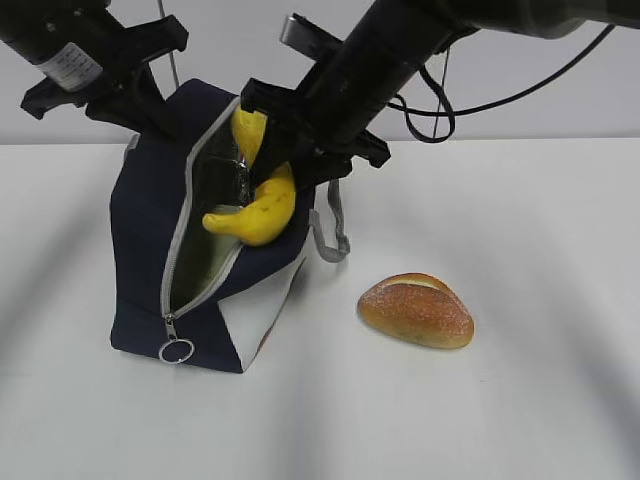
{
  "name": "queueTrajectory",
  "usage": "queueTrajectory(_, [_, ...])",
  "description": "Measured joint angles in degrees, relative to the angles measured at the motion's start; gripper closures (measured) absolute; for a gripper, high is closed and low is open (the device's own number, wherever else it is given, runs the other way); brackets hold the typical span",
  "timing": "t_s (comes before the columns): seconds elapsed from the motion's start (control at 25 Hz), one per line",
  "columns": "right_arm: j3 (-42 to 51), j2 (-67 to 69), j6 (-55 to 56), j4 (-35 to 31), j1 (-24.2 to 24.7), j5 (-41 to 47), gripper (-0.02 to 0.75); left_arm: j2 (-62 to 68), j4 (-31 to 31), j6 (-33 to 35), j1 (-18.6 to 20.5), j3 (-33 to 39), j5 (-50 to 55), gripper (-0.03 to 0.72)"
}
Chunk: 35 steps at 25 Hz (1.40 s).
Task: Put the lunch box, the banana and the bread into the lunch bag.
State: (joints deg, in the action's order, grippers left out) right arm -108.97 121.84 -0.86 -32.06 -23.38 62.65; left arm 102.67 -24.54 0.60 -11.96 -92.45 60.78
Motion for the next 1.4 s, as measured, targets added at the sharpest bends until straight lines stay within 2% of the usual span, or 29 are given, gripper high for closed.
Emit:
queueTrajectory(0.28, [-0.71, 3.91, 0.32, 1.94, -3.12, -2.11, 0.424, 0.00, 0.00, 0.00, 0.00, 0.00, 0.17, 0.691])
queueTrajectory(0.56, [-1.65, 4.97, -1.55, 2.08, -3.74, -9.24, 0.406, 0.00, 0.00, 0.00, 0.00, 0.00, 0.64, 0.691])
queueTrajectory(0.8, [-2.21, 4.97, -4.49, 1.25, -3.74, -10.03, 0.205, 0.00, 0.00, 0.00, 0.00, 0.00, 0.83, 0.691])
queueTrajectory(0.92, [-3.95, 4.97, -5.83, 2.00, -3.74, -6.53, 0.163, 0.00, 0.05, 0.00, 0.00, 0.00, 0.83, 0.691])
queueTrajectory(1.16, [-14.64, 4.97, -6.60, 13.62, -3.74, 6.37, 0.176, 0.00, 0.10, 0.00, 0.00, 0.00, 0.88, 0.691])
queueTrajectory(1.24, [-17.87, 4.97, -6.73, 17.93, -3.74, 7.47, 0.178, 0.00, 0.16, 0.00, 0.00, 0.00, 0.88, 0.691])
queueTrajectory(1.4, [-18.30, 3.28, -7.26, 23.05, -3.74, 8.02, 0.181, 0.00, 0.36, 0.00, 0.00, 0.00, 0.88, 0.691])
